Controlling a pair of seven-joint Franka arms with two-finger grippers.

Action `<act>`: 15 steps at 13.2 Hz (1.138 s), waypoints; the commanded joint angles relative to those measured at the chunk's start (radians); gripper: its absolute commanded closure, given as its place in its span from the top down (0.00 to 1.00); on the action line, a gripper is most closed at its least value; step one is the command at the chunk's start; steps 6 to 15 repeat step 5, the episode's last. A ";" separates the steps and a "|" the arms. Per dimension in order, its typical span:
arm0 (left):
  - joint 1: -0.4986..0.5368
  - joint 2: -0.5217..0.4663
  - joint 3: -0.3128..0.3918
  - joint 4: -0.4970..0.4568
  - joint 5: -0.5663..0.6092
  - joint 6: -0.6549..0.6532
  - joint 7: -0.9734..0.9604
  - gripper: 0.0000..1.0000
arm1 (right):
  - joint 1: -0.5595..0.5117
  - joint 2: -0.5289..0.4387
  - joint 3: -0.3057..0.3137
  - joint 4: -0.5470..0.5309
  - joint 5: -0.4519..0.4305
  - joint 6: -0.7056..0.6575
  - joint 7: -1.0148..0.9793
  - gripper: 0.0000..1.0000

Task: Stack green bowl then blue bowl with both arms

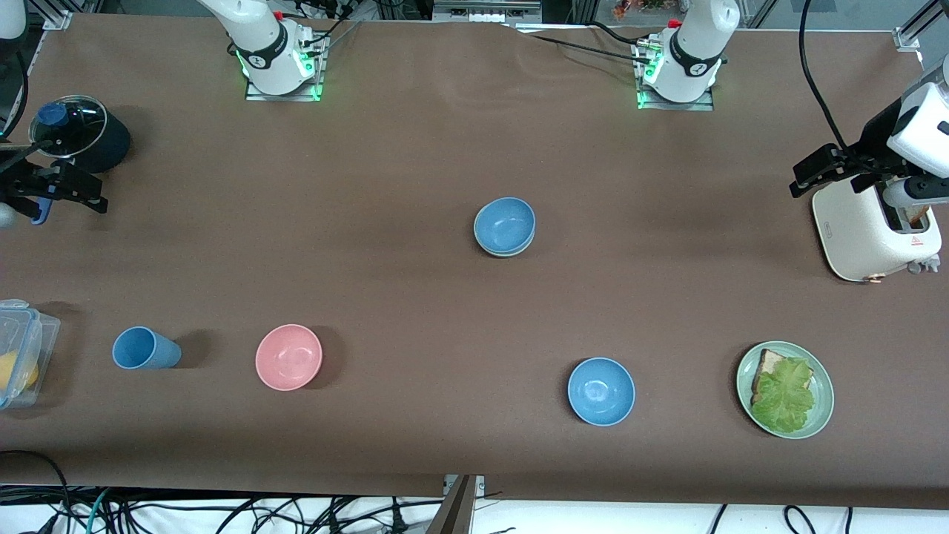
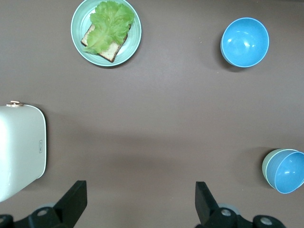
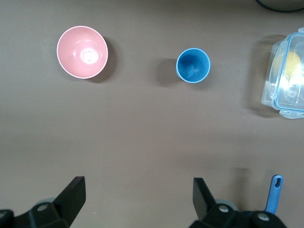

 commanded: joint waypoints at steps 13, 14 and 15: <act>0.003 0.006 0.000 0.026 -0.021 -0.027 0.021 1.00 | -0.011 0.012 0.008 0.018 -0.015 0.002 -0.003 1.00; 0.003 0.006 0.000 0.026 -0.021 -0.027 0.021 1.00 | -0.011 0.012 0.008 0.018 -0.015 0.002 -0.003 1.00; 0.003 0.006 0.000 0.026 -0.021 -0.027 0.021 1.00 | -0.011 0.012 0.008 0.018 -0.015 0.002 -0.003 1.00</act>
